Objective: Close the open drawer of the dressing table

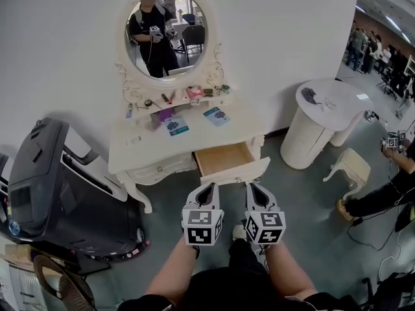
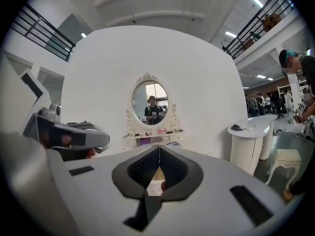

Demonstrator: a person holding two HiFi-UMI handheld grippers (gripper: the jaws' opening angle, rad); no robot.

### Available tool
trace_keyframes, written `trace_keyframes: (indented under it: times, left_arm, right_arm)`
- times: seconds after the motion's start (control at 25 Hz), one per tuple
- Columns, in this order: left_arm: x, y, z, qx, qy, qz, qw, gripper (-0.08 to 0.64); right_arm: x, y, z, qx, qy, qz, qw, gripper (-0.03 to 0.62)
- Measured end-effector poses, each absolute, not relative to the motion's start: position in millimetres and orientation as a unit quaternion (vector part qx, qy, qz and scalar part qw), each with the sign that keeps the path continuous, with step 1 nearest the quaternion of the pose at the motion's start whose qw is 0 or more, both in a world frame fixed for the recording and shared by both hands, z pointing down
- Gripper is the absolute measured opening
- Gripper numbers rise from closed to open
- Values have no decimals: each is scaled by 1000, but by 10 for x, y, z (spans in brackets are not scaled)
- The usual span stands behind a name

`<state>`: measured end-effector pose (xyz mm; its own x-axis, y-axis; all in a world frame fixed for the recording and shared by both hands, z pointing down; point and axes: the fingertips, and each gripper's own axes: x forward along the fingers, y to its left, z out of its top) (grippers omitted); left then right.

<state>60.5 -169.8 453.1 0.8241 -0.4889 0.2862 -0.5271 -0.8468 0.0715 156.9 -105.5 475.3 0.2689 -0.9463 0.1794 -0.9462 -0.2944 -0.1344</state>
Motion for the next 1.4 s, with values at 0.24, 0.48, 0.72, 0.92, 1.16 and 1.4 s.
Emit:
trace_keyframes:
  times: [0.24, 0.48, 0.72, 0.92, 1.16, 1.4]
  left_arm:
    - [1047, -2173, 4583, 946, -284, 137, 72, -5]
    - [1518, -2597, 4533, 940, -302, 138, 74, -5]
    - [1772, -2907, 4755, 925, -328, 169, 87, -5]
    - [1766, -3082, 5075, 905, -359, 203, 107, -5]
    - [1721, -3135, 5414, 884, -385, 229, 135, -5]
    - [1567, -3159, 5738, 866, -394, 263, 160, -5]
  right_arm:
    - [2030, -1582, 4846, -781, 611, -127, -4, 11]
    - [2430, -2047, 4871, -763, 632, -137, -12, 11]
    - [2824, -2294, 5081, -750, 639, -168, -18, 11]
    - [3041, -2448, 5520, -735, 644, -211, -38, 11]
    - [3047, -2363, 6406, -698, 646, -293, -99, 18]
    - [2931, -2182, 7441, -674, 611, -376, -175, 116]
